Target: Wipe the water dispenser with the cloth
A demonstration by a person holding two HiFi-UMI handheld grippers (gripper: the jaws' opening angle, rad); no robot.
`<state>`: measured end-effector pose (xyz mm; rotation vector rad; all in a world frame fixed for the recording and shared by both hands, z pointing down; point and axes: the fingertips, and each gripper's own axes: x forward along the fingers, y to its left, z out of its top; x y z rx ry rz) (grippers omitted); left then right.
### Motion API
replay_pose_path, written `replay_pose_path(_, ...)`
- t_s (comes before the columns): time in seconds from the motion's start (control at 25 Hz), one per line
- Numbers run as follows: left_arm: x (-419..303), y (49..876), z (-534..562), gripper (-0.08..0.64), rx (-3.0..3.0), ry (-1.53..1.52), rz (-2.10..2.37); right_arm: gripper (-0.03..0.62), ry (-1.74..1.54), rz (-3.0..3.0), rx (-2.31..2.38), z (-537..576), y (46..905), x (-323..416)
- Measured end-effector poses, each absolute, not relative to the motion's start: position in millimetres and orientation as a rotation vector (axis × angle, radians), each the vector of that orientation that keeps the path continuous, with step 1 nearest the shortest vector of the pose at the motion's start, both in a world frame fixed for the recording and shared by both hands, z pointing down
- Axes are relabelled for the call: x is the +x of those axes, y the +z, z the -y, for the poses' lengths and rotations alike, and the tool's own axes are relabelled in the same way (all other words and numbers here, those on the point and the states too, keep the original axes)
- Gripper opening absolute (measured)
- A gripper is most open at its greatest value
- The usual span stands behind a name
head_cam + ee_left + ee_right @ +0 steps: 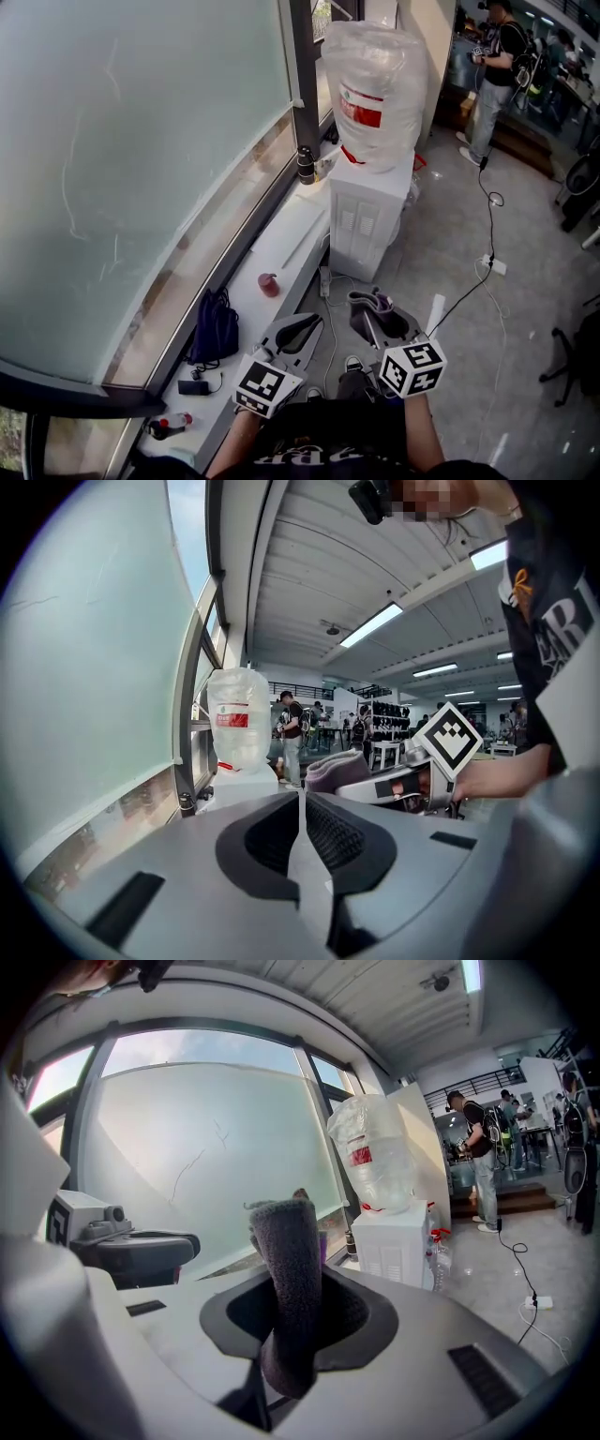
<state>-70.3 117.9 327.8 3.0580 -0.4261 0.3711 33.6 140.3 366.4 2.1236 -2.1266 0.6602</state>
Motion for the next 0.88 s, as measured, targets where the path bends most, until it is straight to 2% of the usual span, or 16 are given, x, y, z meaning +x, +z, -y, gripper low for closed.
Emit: replay_pose_path(0.88, -93, 323, -161, 0.023, 3.107, 0.308, 0.310, 0.103, 0.605, 2.094, 2.109, -167, 367, -7)
